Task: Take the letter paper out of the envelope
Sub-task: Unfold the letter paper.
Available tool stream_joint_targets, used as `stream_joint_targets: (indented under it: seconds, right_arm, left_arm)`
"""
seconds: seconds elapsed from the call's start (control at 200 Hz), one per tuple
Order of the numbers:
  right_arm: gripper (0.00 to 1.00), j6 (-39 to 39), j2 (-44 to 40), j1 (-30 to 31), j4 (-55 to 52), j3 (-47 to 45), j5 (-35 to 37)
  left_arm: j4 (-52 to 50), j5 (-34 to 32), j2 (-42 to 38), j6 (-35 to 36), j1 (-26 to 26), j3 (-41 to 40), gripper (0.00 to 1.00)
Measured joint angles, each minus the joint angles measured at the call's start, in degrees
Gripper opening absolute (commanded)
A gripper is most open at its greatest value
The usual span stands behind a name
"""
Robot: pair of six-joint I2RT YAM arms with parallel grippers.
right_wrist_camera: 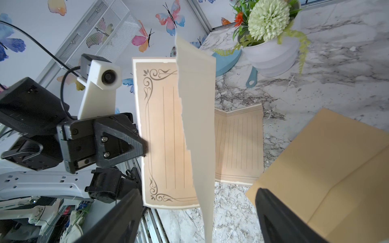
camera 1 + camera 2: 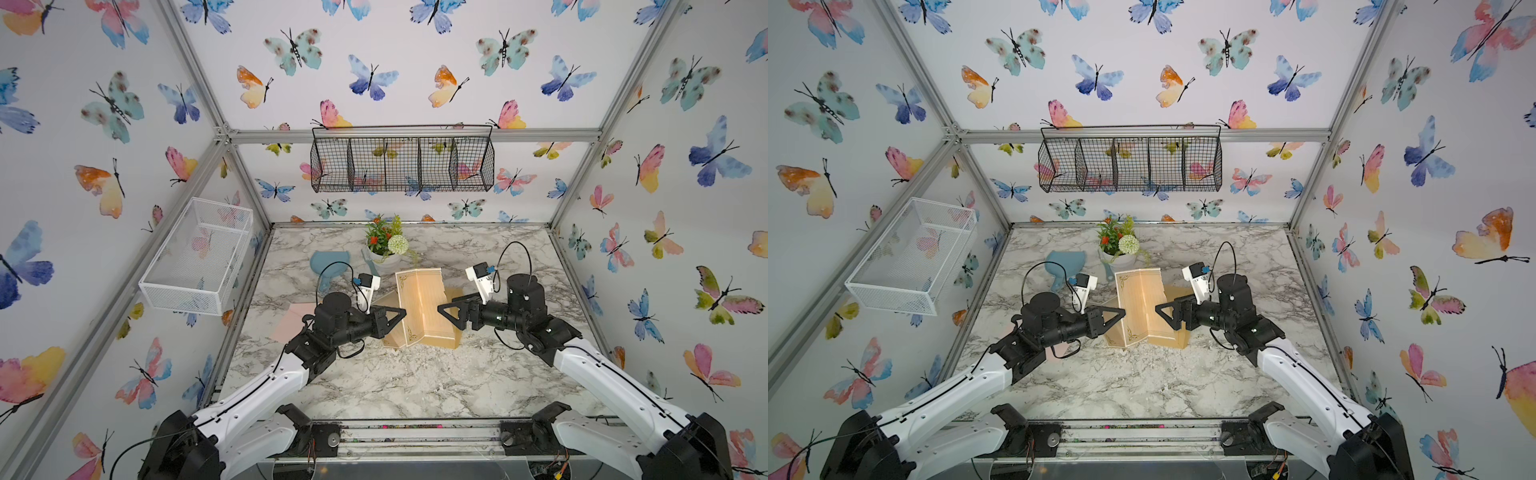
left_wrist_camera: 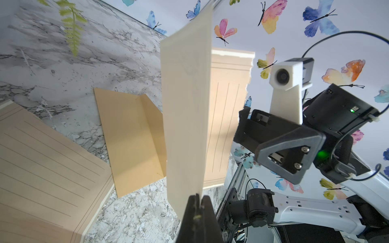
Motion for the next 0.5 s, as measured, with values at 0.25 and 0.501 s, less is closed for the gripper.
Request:
stream_joint_targets:
  seconds: [0.25,0.501]
  right_arm:
    - [0.22,1.07,4.61,0.00,3.67,-0.44,-2.29]
    - [0.02,-0.55,3.56,0.00,1.36,-0.44,-1.46]
  left_arm:
    - [1.36,0.63,0.92,-0.17,-1.42,0.00,0.00]
    - [0.81,0.52,1.95,0.74,-1.73,0.02,0.00]
